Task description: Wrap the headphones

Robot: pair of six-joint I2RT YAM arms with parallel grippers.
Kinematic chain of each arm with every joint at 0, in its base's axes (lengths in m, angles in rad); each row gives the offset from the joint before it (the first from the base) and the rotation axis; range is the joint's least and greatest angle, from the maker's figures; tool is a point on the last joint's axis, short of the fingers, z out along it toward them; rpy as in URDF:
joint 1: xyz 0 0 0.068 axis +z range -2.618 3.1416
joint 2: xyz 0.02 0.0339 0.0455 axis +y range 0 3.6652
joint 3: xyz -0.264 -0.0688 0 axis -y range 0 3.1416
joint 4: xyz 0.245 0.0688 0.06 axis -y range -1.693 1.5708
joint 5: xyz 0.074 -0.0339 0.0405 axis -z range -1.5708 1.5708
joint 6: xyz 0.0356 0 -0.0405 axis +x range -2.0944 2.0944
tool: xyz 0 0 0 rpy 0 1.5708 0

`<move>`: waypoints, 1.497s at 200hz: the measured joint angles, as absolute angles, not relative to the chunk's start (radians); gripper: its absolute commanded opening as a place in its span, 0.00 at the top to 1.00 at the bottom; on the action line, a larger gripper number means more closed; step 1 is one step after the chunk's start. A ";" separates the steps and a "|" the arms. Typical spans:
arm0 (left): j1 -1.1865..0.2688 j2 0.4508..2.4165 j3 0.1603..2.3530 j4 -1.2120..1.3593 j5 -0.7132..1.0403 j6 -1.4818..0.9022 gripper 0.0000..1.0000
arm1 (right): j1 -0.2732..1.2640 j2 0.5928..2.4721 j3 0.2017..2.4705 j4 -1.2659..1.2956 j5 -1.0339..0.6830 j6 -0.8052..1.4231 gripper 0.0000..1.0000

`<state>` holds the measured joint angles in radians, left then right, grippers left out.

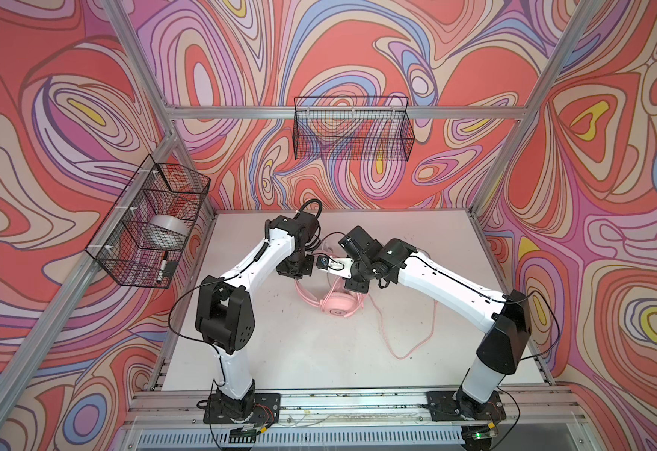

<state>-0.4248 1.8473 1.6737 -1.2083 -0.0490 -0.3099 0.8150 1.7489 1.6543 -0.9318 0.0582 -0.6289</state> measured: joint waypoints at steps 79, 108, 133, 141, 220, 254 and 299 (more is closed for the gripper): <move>-0.425 1.813 1.641 -1.192 -0.034 -0.260 1.00 | 0.755 1.750 1.634 -0.862 0.081 -0.611 0.83; -0.425 1.812 1.636 -1.194 -0.034 -0.242 1.00 | 0.738 1.750 1.628 -0.839 0.086 -0.594 0.82; -0.425 1.804 1.621 -1.194 -0.033 -0.234 1.00 | 0.714 1.766 1.623 -0.820 0.084 -0.574 0.81; -0.425 1.800 1.613 -1.193 -0.031 -0.231 1.00 | 0.706 1.776 1.618 -0.814 0.079 -0.566 0.81; -0.416 1.742 1.544 -1.179 0.042 -0.213 1.00 | 0.667 1.837 1.603 -0.804 -0.005 -0.469 0.79; -0.390 1.718 1.517 -1.157 0.096 -0.213 1.00 | 0.626 1.852 1.603 -0.792 -0.069 -0.419 0.73; -0.346 1.689 1.485 -1.134 0.158 -0.213 1.00 | 0.582 1.868 1.588 -0.786 -0.161 -0.345 0.65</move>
